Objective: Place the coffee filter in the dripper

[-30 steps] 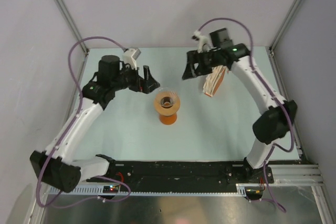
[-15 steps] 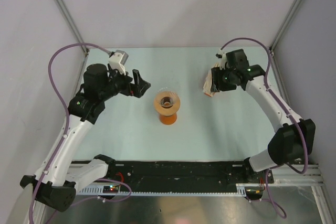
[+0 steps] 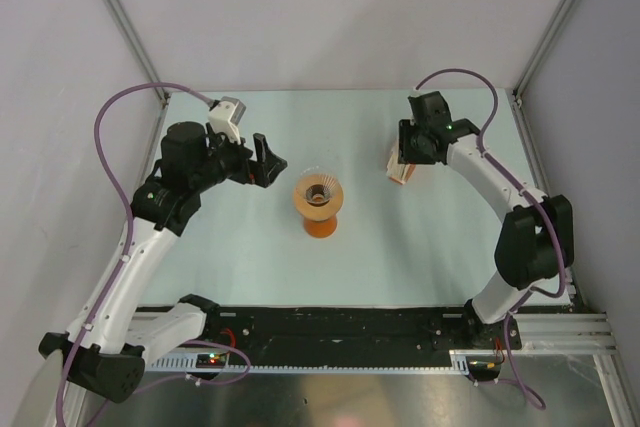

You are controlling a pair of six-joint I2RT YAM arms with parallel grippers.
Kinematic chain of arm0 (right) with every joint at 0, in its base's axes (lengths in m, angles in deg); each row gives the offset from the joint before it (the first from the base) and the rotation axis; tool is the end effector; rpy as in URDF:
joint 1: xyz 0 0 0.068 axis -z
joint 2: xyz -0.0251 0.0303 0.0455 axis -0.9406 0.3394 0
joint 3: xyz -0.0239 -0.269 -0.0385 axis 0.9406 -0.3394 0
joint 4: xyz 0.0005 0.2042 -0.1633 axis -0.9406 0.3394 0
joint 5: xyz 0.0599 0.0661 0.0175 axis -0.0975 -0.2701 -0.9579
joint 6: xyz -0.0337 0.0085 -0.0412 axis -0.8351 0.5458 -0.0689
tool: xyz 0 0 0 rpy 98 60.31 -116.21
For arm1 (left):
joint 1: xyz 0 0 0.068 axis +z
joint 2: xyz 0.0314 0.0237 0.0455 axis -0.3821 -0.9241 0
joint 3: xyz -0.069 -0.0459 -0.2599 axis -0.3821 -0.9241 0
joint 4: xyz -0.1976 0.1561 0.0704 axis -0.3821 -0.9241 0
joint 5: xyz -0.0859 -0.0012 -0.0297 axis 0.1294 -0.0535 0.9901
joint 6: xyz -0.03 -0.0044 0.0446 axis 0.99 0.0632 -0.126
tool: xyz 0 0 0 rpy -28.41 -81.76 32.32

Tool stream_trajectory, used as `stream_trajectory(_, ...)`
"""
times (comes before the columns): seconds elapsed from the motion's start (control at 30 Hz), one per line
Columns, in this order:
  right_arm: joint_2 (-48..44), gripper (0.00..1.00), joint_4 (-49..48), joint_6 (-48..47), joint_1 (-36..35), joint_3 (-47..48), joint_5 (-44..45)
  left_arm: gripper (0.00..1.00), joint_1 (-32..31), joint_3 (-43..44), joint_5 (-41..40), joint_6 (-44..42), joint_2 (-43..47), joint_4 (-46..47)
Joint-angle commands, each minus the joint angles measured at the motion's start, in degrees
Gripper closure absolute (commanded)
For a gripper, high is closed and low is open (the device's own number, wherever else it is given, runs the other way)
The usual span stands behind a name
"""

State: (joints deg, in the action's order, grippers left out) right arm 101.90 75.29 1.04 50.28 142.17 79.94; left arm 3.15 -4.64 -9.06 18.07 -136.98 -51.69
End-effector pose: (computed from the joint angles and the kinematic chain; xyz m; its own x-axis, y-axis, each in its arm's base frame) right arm 0.3359 0.1189 0.2907 -0.7893 -0.0240 -0.6135 -0.1092 0.9888 0.1018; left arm 0.1954 -0.0795 0.3909 -0.4429 -0.0312 -0.8960 0.4983 0.8223 -0.2749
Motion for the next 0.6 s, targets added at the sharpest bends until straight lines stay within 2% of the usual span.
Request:
stream_trajectory(0.0,3.18,0.56,-1.81,3.26,0.24,5.62,3.51,0.00,0.39,1.18,0.65,0.74,0.07,1.06)
stream_trajectory(0.57,9.87,0.65,-0.32,5.93,2.43,9.85,2.72,0.00,0.44,2.17,1.55,1.07,-0.70,0.85)
